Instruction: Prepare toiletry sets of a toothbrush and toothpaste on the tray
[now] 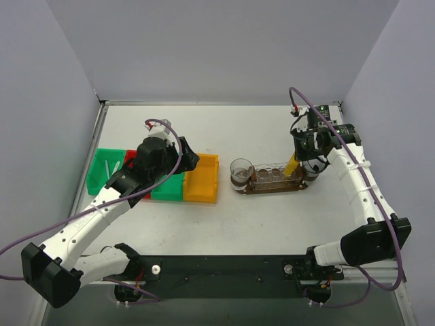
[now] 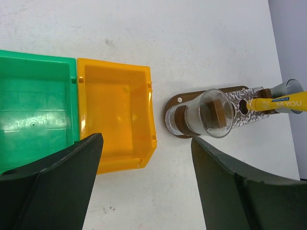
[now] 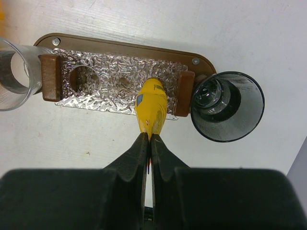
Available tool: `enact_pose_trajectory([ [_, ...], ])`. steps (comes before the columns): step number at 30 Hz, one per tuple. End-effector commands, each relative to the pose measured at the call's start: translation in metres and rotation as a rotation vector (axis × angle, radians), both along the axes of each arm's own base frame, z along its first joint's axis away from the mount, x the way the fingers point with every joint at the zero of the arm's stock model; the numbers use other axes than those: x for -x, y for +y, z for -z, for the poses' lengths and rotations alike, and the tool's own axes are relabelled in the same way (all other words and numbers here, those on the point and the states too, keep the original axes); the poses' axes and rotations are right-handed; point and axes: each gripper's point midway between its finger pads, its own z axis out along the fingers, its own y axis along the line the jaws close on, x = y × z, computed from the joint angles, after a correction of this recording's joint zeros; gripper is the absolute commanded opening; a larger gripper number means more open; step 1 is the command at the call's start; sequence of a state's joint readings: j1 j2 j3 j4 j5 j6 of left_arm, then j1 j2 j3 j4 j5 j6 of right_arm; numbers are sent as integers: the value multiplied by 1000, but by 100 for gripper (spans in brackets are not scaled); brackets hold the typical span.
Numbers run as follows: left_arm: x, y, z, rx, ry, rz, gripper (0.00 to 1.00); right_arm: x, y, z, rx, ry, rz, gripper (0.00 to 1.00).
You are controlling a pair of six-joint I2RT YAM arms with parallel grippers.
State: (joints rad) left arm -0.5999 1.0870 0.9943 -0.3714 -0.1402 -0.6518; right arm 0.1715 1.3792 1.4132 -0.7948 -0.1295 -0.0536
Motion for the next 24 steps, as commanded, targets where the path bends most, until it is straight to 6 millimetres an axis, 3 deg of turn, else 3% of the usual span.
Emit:
enact_pose_trajectory([
  [1, -6, -4, -13, 40, -29, 4, 85, -3, 0, 5, 25, 2, -10, 0],
  [24, -9, -2, -14, 41, -30, 2, 84, -1, 5, 35, 58, 59, -31, 0],
])
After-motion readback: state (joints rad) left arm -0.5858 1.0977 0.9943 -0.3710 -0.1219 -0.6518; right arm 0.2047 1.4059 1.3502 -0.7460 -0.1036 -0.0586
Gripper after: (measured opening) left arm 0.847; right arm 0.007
